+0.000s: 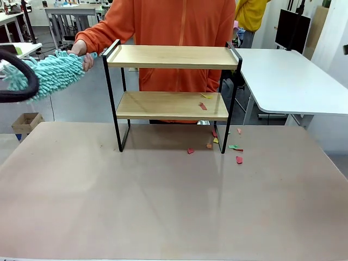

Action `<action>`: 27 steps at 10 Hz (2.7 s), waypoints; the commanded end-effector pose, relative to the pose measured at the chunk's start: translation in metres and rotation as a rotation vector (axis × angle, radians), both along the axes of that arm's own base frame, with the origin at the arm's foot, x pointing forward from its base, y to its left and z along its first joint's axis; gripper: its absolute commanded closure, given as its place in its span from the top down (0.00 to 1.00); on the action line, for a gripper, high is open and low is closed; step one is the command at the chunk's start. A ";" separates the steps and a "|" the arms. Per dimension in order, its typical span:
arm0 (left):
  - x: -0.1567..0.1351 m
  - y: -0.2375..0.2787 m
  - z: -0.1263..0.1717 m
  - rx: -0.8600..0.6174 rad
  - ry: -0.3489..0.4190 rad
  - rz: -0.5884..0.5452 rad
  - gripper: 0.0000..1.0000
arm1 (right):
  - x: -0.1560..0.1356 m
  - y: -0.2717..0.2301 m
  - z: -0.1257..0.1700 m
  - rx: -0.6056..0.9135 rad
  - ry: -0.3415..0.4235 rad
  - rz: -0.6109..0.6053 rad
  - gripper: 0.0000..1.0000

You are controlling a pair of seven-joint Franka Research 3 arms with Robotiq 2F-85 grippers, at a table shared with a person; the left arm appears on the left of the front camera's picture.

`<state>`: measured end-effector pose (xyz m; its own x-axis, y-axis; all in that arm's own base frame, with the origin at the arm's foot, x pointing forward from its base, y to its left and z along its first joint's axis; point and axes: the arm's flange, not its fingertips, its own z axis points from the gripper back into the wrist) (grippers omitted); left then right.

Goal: Clean the shelf.
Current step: Hand the Duster back to the human.

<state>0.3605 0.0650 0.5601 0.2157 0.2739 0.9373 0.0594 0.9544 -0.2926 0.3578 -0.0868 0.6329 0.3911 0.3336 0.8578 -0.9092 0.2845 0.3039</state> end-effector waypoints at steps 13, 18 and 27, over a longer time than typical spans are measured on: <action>0.013 0.189 0.063 -0.356 0.187 0.140 1.00 | 0.000 -0.003 0.001 -0.005 -0.015 0.014 1.00; 0.013 0.189 0.063 -0.356 0.187 0.140 1.00 | 0.000 -0.003 0.001 -0.005 -0.015 0.014 1.00; 0.013 0.189 0.063 -0.356 0.187 0.140 1.00 | 0.000 -0.003 0.001 -0.005 -0.015 0.014 1.00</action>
